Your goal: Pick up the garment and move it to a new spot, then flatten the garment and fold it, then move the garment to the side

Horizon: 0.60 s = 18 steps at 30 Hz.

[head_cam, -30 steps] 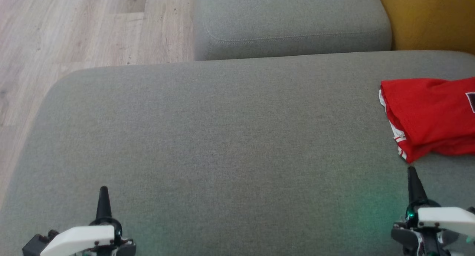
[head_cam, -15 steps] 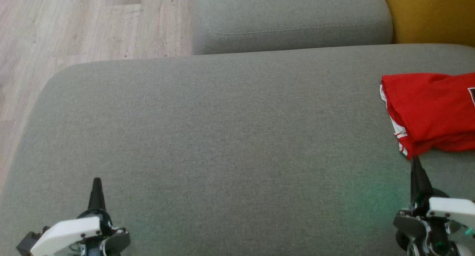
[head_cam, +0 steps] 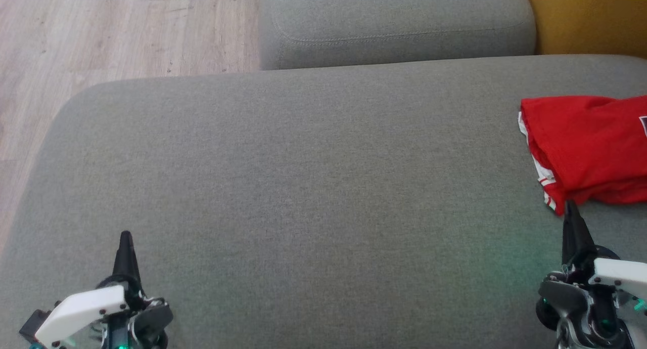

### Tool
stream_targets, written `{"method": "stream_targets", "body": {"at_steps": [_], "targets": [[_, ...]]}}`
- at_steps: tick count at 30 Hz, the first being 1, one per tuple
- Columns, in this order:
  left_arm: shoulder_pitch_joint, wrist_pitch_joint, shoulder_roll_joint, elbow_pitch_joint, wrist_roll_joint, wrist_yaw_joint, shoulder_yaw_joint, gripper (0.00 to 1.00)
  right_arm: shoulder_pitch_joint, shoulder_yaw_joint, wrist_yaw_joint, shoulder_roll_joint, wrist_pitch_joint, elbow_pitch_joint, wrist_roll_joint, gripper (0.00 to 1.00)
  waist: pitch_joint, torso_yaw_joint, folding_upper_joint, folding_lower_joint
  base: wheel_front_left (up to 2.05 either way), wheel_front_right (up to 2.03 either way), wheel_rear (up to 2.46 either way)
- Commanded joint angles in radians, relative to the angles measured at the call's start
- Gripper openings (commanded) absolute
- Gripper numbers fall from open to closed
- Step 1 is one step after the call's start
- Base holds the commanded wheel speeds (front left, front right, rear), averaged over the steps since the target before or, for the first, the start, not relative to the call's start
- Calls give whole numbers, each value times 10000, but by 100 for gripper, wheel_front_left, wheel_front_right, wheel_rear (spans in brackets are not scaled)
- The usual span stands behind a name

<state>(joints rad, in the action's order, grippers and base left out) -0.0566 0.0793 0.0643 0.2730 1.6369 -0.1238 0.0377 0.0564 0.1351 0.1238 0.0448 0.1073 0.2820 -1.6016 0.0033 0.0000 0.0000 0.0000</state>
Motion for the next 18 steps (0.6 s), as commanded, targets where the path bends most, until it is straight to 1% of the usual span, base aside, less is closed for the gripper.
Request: {"method": "stream_targets", "body": {"at_steps": [1, 18], "targets": [[-486, 72, 100, -292, -5, -69, 428, 0, 516, -205, 69, 55, 66, -372, -63, 0, -2, 0, 0, 0, 0, 0, 0], [-491, 123, 55, -289, -59, -69, 492, 0, 515, -207, 69, 55, 64, -372, -66, 0, -2, 0, 0, 0, 0, 0, 0]]}}
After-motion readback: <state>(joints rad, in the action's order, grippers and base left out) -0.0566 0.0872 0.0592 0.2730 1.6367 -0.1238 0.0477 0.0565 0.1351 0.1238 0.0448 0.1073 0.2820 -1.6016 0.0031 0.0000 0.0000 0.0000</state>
